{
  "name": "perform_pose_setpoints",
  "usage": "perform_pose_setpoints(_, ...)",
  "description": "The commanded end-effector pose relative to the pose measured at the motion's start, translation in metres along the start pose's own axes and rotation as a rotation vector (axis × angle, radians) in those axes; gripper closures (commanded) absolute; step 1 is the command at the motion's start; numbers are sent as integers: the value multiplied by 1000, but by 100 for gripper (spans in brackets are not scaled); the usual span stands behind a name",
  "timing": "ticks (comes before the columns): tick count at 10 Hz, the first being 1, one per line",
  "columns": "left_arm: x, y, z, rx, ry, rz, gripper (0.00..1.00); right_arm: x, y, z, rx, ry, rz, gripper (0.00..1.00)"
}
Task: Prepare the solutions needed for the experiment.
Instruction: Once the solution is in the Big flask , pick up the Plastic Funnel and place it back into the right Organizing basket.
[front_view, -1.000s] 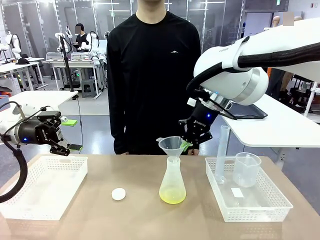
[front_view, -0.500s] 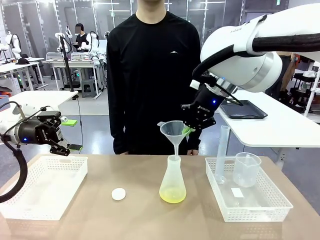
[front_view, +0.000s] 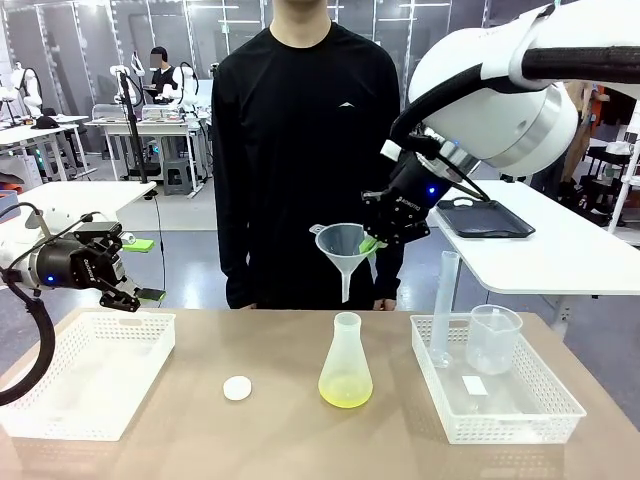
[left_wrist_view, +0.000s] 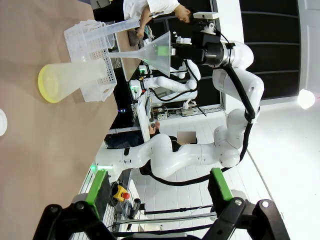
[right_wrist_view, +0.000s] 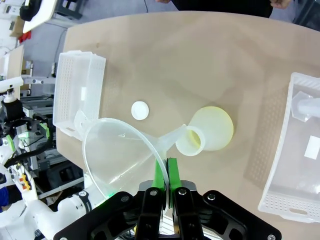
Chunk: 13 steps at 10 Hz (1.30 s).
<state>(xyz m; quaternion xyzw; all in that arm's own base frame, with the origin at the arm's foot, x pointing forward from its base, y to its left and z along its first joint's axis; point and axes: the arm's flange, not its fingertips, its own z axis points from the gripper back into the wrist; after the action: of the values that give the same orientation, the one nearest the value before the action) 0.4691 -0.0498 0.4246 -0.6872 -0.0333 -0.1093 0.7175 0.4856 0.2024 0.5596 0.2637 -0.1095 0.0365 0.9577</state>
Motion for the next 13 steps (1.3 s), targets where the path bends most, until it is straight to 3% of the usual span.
perform_pose_setpoints(1, 0, -3, 0, -11, 3, -2, 0, -14, -4, 8, 30, -9, 18, 100)
perform_pose_setpoints(7, 0, -3, 0, -11, 3, -2, 0, -26, -28, 42, -52, -18, 15, 100)
perform_pose_setpoints(10, 0, -3, 0, -11, 3, -2, 0, -36, -85, 81, -136, -49, -62, 100)
perform_pose_setpoints(13, 0, -3, 0, -11, 3, -2, 0, -39, -140, 108, -119, 35, -170, 100)
